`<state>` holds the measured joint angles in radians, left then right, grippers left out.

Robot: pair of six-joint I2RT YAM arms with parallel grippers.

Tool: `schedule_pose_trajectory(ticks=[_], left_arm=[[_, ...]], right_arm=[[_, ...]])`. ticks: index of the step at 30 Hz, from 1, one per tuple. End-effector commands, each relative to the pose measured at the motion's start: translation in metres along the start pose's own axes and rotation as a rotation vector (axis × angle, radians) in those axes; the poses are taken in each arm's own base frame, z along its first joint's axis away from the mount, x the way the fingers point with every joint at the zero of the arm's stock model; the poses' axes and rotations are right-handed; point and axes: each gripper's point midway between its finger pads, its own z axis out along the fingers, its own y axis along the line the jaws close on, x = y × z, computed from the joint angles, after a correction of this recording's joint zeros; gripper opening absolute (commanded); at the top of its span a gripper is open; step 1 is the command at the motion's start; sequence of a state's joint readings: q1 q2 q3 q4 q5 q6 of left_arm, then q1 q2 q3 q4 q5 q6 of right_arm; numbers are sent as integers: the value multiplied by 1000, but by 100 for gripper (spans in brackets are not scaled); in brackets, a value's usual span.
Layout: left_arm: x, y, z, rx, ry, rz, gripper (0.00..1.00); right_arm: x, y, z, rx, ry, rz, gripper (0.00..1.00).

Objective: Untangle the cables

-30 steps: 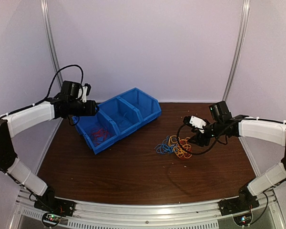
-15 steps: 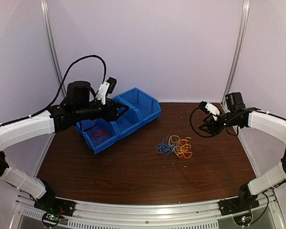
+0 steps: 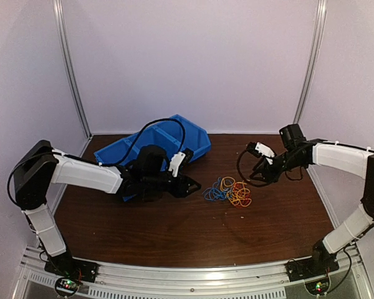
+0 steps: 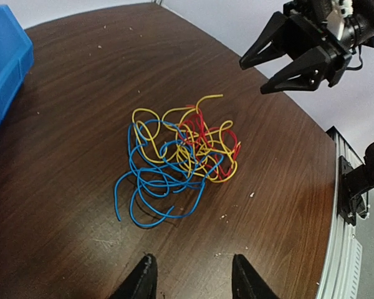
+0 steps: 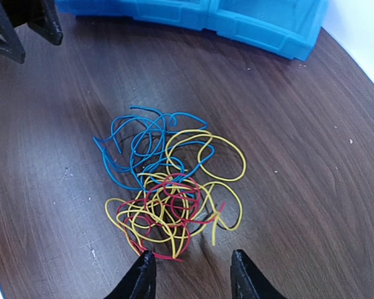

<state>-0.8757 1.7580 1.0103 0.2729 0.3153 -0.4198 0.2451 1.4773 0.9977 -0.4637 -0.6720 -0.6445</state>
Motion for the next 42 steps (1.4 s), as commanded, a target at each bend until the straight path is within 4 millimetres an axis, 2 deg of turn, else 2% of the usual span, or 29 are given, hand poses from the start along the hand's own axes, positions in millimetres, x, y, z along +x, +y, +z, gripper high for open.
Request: schedule_pose_trajectory(ticks=[1, 5, 10, 19, 25, 31, 33, 36, 40, 42], left_arm=[[-28, -16, 9, 67, -91, -40, 42], [-17, -9, 5, 27, -53, -81, 42], [-16, -10, -11, 9, -61, -96, 42], [-21, -10, -21, -15, -75, -89, 43], [-20, -10, -20, -13, -76, -95, 43], [-18, -4, -20, -42, -81, -115, 43], [-18, -4, -15, -33, -85, -118, 44], [-19, 0, 2, -32, -61, -123, 44], [-17, 16, 28, -70, -52, -140, 44], [-17, 15, 40, -42, -57, -137, 44]], right_arm=[[-8, 1, 15, 52, 74, -156, 42], [-19, -3, 33, 107, 116, -250, 39], [-9, -1, 57, 125, 247, -414, 37], [-1, -11, 70, 166, 352, -528, 35], [3, -5, 79, 150, 356, -540, 34], [-10, 3, 89, 103, 294, -497, 34], [-13, 2, 93, 98, 286, -495, 34], [-15, 7, 98, 71, 281, -496, 31], [-19, 16, 99, 27, 259, -479, 14], [-21, 22, 97, 5, 246, -467, 5]])
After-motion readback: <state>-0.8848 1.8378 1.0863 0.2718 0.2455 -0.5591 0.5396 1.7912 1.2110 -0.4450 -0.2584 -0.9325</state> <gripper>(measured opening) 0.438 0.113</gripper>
